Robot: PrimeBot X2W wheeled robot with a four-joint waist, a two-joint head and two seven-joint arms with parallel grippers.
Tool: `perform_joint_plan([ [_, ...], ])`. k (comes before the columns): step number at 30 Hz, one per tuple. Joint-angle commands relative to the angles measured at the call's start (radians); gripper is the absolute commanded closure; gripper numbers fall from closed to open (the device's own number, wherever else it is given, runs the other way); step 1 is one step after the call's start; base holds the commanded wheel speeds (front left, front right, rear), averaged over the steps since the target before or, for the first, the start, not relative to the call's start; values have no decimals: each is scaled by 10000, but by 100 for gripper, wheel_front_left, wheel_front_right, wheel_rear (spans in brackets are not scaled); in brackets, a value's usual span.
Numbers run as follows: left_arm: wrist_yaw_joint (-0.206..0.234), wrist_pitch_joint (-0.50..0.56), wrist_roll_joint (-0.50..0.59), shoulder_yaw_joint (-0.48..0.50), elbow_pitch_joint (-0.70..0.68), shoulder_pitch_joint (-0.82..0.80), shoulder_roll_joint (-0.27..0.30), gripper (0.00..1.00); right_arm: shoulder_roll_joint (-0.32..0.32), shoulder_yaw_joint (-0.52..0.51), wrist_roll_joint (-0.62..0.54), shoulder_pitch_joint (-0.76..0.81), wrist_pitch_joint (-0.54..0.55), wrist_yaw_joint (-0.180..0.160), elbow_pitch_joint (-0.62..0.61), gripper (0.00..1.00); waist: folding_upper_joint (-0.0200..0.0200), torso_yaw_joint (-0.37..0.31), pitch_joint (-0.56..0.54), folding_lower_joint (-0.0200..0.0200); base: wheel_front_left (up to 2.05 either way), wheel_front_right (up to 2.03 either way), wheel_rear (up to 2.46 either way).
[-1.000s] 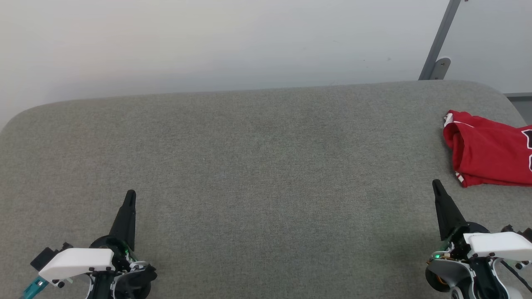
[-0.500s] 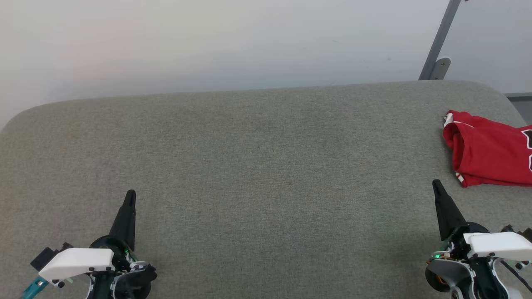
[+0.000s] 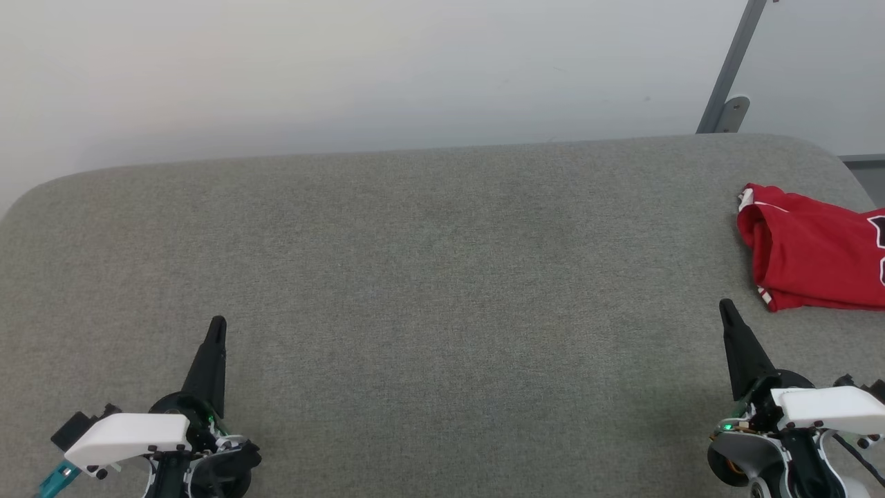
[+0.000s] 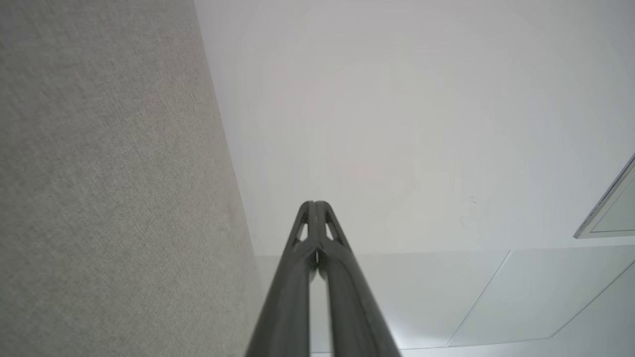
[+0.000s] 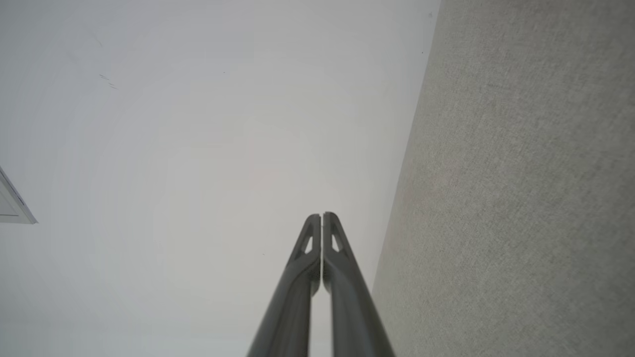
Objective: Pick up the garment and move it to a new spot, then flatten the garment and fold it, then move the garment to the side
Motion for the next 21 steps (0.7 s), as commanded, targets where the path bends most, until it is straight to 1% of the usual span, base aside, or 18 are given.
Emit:
perform_joint_plan([
  [1,-56,22,-12,-2,-4,-127,12,100,15,-3,41,-42,10,-3,-29,100,-1,0,0,0,0,0,0],
  [21,-56,22,-12,-3,-5,-127,12,100,15,-2,41,-42,9,-3,-29,100,-1,0,0,0,0,0,0],
])
